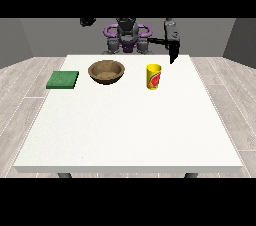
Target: Pick the cup and pour the ball into the bowl, then pick the bowl and place it on the pad
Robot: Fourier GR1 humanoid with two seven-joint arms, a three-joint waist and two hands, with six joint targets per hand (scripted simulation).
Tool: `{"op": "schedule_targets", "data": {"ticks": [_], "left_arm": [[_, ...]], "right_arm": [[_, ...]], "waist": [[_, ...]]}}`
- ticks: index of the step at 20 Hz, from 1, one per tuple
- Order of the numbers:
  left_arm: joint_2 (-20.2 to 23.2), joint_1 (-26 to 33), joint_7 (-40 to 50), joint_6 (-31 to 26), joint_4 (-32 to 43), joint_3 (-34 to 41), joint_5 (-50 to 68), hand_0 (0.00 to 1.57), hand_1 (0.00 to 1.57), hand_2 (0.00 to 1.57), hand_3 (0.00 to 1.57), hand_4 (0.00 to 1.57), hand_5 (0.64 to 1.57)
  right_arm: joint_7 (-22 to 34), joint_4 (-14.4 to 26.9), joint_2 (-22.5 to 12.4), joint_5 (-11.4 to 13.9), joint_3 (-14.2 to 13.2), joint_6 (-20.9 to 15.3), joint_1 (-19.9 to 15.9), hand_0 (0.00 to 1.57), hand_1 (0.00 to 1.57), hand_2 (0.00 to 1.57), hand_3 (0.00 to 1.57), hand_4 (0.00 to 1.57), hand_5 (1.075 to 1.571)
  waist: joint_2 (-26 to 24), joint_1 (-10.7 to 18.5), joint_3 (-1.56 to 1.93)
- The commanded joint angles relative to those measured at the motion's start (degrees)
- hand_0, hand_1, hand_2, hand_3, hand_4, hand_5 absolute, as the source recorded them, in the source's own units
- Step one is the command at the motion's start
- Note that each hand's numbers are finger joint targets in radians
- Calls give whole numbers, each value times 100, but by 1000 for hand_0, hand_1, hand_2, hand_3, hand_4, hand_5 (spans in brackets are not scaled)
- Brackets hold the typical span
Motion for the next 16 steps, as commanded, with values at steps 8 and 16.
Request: {"op": "schedule_targets", "data": {"ticks": [8, 16], "left_arm": [[1, -250, -1466, -182, 1996, 226, -77, 0, 0, 0, 0, 0, 1444], [146, -529, -2405, -220, 3245, 422, -137, 0, 0, 0, 0, 0, 1418]], "right_arm": [[-135, -343, -288, -492, -735, 569, 286, 0, 0, 0, 0, 0, 1568], [229, -939, -583, -1074, -1189, 1022, 585, 0, 0, 0, 0, 0, 1568]], "waist": [[142, -182, 1], [107, -431, 0]]}}
